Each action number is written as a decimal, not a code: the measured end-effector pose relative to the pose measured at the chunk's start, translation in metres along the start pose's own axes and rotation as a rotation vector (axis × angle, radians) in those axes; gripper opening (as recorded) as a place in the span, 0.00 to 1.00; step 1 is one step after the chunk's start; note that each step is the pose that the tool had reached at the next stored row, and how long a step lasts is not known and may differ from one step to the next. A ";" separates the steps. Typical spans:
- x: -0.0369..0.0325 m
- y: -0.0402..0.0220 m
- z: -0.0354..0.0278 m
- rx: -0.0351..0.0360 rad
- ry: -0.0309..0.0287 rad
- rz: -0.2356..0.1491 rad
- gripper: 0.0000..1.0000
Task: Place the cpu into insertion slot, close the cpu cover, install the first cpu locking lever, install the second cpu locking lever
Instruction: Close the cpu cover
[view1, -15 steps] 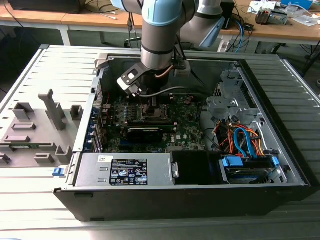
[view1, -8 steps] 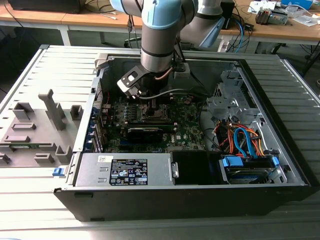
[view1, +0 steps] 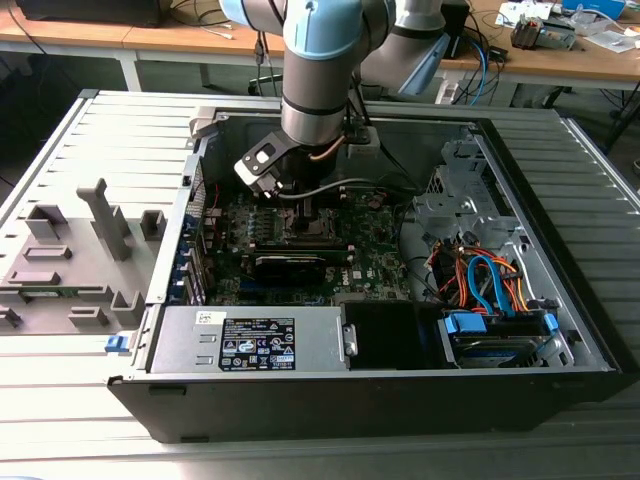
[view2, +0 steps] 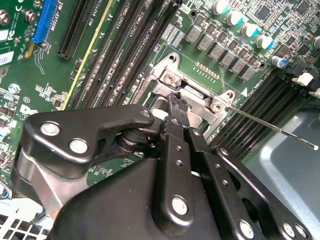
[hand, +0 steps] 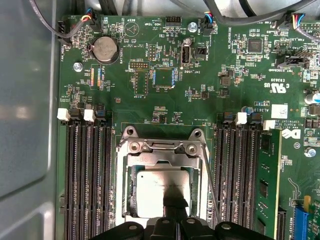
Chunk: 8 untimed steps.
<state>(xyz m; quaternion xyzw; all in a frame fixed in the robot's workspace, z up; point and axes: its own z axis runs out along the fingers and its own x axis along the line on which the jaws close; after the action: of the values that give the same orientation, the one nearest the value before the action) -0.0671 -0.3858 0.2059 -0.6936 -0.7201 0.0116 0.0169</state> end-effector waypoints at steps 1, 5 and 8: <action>0.0000 0.0000 0.0002 0.0001 -0.0003 0.000 0.11; 0.0004 0.0003 -0.0038 -0.0023 0.0024 0.000 0.11; 0.0001 0.0000 -0.0150 -0.0008 0.0012 0.000 0.11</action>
<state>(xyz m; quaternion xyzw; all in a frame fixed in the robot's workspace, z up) -0.0665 -0.3858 0.2209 -0.6935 -0.7202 0.0109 0.0171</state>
